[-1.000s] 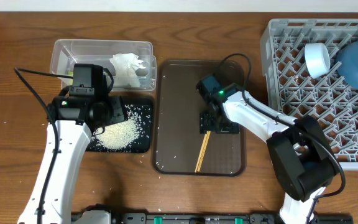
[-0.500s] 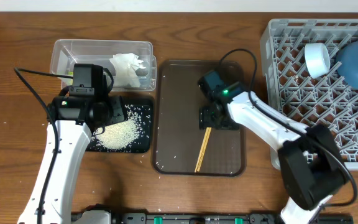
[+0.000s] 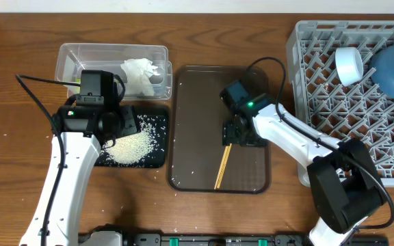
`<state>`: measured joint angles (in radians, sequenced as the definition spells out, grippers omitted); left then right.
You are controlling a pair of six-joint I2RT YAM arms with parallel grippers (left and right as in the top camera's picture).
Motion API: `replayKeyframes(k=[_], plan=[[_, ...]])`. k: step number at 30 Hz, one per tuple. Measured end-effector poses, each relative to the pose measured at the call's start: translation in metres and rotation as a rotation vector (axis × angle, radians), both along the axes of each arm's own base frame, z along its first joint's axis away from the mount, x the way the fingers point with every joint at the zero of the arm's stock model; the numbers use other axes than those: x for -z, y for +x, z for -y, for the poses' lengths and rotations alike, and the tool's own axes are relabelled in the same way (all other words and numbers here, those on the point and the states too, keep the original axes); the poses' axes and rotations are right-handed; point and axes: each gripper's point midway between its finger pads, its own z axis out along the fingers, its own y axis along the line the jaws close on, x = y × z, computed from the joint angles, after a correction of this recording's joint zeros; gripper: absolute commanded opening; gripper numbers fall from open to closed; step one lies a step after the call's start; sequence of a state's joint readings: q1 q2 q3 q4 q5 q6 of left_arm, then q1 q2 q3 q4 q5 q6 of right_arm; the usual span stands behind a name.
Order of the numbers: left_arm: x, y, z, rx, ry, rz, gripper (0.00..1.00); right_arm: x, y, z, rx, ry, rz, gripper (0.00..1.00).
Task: Sort waste into correct bins and load items into the dishwasher rack
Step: 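Reach the right gripper to the wooden chopsticks and grasp one, then insert the chopstick upright into the dish rack with right gripper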
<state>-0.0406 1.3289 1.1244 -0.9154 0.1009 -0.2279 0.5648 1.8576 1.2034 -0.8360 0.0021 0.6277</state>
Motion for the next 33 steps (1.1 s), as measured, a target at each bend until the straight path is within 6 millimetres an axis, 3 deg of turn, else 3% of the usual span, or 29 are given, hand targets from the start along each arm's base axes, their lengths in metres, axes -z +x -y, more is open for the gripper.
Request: replayKeyframes(k=[15, 17, 21, 25, 27, 33], plan=[[0.000, 0.000, 0.000, 0.000, 0.000, 0.000, 0.60, 0.019, -0.006, 0.006, 0.035, -0.005, 0.009, 0.72], [0.000, 0.000, 0.000, 0.000, 0.000, 0.000, 0.59, 0.019, -0.006, 0.006, 0.036, -0.006, 0.011, 0.64], [0.000, 0.000, 0.000, 0.000, 0.000, 0.000, 0.60, 0.020, -0.005, 0.008, 0.039, -0.014, 0.017, 0.34], [0.000, 0.000, 0.000, 0.000, 0.000, 0.000, 0.59, 0.020, -0.005, 0.010, 0.048, -0.024, 0.017, 0.13], [0.000, 0.000, 0.000, 0.000, 0.000, 0.000, 0.60, 0.020, -0.006, 0.010, 0.052, -0.025, 0.015, 0.08], [0.000, 0.000, 0.000, 0.000, 0.000, 0.000, 0.59, 0.020, -0.005, 0.010, 0.067, -0.023, 0.018, 0.07]])
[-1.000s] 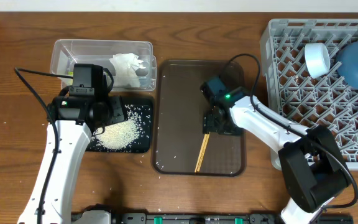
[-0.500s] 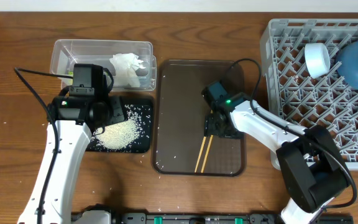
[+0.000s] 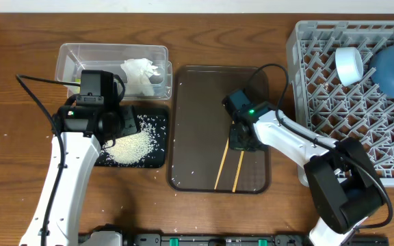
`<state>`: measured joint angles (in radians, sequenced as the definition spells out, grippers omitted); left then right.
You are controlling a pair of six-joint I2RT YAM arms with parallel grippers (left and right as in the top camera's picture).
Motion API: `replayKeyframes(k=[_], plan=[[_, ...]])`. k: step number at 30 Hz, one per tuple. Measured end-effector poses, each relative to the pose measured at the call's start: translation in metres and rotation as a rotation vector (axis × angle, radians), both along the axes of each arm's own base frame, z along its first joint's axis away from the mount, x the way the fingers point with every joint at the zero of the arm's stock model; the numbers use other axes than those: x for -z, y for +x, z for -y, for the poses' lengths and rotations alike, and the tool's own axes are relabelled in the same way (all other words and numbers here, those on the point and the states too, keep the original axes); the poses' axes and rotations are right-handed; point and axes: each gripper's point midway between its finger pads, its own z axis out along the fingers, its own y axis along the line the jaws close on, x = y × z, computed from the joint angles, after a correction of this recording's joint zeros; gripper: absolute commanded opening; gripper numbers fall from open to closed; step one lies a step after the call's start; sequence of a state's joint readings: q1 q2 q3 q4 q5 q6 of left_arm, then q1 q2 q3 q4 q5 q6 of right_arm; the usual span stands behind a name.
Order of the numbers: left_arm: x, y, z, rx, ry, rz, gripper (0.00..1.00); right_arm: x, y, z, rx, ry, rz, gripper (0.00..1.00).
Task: Sort waste into correct bins and load items into the dishwasher rack
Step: 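Insert the chopstick upright into the dish rack with right gripper, then return the right gripper to the tray and grasp the second chopstick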
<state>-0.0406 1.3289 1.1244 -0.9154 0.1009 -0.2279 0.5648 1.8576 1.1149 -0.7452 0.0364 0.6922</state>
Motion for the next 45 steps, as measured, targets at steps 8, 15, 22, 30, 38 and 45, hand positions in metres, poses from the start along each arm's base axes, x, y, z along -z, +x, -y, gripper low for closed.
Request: replayKeyframes(k=[8, 15, 22, 30, 38, 45], plan=[[0.000, 0.000, 0.000, 0.000, 0.000, 0.000, 0.59, -0.001, 0.008, 0.001, 0.012, 0.031, 0.010, 0.01], [0.000, 0.000, 0.000, 0.000, 0.000, 0.000, 0.59, -0.043, 0.049, 0.024, -0.067, 0.049, 0.055, 0.01], [0.000, 0.000, 0.000, 0.000, 0.000, 0.000, 0.60, -0.129, 0.105, 0.072, -0.159, 0.049, 0.250, 0.01], [0.000, 0.000, 0.000, 0.000, 0.000, 0.000, 0.60, -0.147, 0.120, 0.153, -0.147, -0.022, 0.275, 0.01], [0.000, 0.000, 0.000, 0.000, 0.000, 0.000, 0.60, -0.142, 0.114, 0.195, -0.139, -0.054, 0.248, 0.01], [0.000, 0.000, 0.000, 0.000, 0.000, 0.000, 0.60, -0.111, 0.111, 0.192, -0.165, -0.038, 0.207, 0.01]])
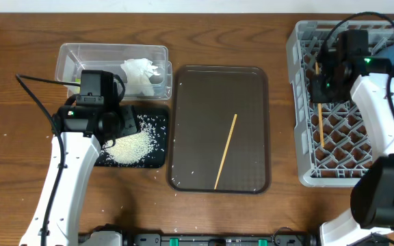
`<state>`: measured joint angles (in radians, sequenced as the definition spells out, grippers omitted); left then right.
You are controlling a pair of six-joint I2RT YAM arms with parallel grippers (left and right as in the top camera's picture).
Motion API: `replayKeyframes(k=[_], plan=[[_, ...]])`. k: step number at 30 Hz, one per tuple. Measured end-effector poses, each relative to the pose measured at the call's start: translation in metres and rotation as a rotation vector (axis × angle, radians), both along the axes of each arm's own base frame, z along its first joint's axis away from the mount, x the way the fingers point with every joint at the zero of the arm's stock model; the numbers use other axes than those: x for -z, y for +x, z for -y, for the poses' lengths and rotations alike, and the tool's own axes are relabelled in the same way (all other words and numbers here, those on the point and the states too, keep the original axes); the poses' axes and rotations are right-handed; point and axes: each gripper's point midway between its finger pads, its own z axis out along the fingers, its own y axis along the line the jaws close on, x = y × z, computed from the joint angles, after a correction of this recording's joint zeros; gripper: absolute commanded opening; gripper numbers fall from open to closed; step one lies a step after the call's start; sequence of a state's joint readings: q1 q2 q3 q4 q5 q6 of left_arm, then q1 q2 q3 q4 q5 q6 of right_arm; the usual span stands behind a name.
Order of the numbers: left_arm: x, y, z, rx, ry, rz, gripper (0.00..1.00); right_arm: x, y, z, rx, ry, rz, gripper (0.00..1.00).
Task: Sort waste into correct bins and load items into the dishwasher rack
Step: 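Return the right gripper to the tray and grasp the second chopstick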
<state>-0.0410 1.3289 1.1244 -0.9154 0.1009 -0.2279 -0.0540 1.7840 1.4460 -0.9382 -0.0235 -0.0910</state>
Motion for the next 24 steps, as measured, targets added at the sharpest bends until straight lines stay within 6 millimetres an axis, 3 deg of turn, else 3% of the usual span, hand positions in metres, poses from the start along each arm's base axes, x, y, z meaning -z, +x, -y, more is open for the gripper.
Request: replayKeyframes(k=[2, 6, 12, 17, 21, 24], plan=[[0.000, 0.000, 0.000, 0.000, 0.000, 0.000, 0.60, 0.010, 0.000, 0.000, -0.001, 0.002, -0.014, 0.03], [0.000, 0.000, 0.000, 0.000, 0.000, 0.000, 0.59, 0.022, -0.002, -0.001, -0.001, 0.005, -0.041, 0.18], [0.000, 0.000, 0.000, 0.000, 0.000, 0.000, 0.60, 0.022, -0.001, 0.000, -0.003, 0.001, -0.039, 0.45], [0.000, 0.000, 0.000, 0.000, 0.000, 0.000, 0.60, 0.006, 0.007, 0.000, 0.003, -0.003, -0.010, 0.52], [0.000, 0.000, 0.000, 0.000, 0.000, 0.000, 0.60, -0.018, 0.023, -0.026, -0.044, 0.050, 0.069, 0.62], [0.000, 0.000, 0.000, 0.000, 0.000, 0.000, 0.60, -0.039, 0.030, -0.067, -0.102, 0.116, 0.130, 0.64]])
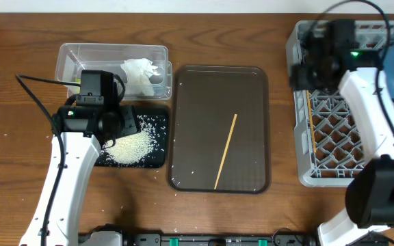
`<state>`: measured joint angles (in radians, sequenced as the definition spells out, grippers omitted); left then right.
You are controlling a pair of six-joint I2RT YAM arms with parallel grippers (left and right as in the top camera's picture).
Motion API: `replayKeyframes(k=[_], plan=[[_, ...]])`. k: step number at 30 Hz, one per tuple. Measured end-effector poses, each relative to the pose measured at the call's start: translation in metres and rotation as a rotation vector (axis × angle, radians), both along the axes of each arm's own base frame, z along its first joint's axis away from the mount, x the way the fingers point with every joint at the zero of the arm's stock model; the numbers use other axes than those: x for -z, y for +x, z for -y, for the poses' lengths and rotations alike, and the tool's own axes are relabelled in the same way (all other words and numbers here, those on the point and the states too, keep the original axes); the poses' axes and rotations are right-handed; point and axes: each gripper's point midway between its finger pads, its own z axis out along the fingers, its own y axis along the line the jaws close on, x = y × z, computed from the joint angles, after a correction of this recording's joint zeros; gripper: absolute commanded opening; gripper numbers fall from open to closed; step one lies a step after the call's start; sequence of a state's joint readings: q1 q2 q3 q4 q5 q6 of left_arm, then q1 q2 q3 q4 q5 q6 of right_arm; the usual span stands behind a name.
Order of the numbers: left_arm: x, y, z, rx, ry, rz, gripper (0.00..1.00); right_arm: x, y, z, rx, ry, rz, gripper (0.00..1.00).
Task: Sort waste into correct bins and load items into the dishwasher rack
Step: 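Return the right gripper to the tray and grasp the second chopstick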
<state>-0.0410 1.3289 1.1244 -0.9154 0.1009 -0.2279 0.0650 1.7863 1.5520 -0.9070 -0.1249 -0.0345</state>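
One wooden chopstick [226, 151] lies slantwise on the brown tray [183, 123]. A second chopstick [312, 126] lies in the left column of the grey dishwasher rack [305, 179]. My right gripper [302, 74] hangs over the rack's upper left corner, just above that chopstick's top end and apart from it; it looks open. A white cup [351, 48] and a blue bowl sit partly hidden behind the right arm. My left gripper [117, 127] hovers over the black bin [152, 158] of spilled rice, its fingers hidden from above.
A clear plastic bin [70, 56] holding crumpled white tissue [141, 74] stands behind the black bin. Rice grains are scattered on the tray and the table. A pink item shows at the rack's right edge.
My right gripper has shifted left and toward the rack's far corner. The chopstick it carried now lies lower in the rack's left column, free of the gripper. The left arm is unchanged.
My right gripper was down on the pair of chopsticks in the tray, then beside them as they lay spread apart. Later it held one chopstick upright over the rack, one staying on the tray. Now that chopstick rests in the rack. The left arm never moved.
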Motion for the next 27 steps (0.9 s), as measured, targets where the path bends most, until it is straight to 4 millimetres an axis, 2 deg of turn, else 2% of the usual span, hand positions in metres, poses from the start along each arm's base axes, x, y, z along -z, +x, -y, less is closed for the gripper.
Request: replayKeyframes(k=[3, 6, 8, 11, 15, 18, 24, 27], plan=[[0.000, 0.000, 0.000, 0.000, 0.000, 0.000, 0.59, -0.004, -0.008, -0.046, -0.058, 0.053, -0.007, 0.65], [0.000, 0.000, 0.000, 0.000, 0.000, 0.000, 0.60, 0.004, -0.024, -0.082, -0.101, 0.080, -0.046, 0.65], [0.000, 0.000, 0.000, 0.000, 0.000, 0.000, 0.60, 0.017, -0.041, -0.107, -0.117, 0.092, -0.099, 0.64], [0.000, 0.000, 0.000, 0.000, 0.000, 0.000, 0.60, 0.043, -0.066, -0.130, -0.109, 0.087, -0.187, 0.64], [0.000, 0.000, 0.000, 0.000, 0.000, 0.000, 0.60, 0.089, -0.099, -0.146, -0.066, 0.061, -0.305, 0.60], [0.000, 0.000, 0.000, 0.000, 0.000, 0.000, 0.60, 0.114, -0.117, -0.153, -0.041, 0.049, -0.349, 0.60], [0.000, 0.000, 0.000, 0.000, 0.000, 0.000, 0.59, 0.140, -0.132, -0.161, -0.012, 0.047, -0.338, 0.58], [0.000, 0.000, 0.000, 0.000, 0.000, 0.000, 0.60, 0.147, -0.134, -0.156, 0.014, 0.012, -0.322, 0.54]])
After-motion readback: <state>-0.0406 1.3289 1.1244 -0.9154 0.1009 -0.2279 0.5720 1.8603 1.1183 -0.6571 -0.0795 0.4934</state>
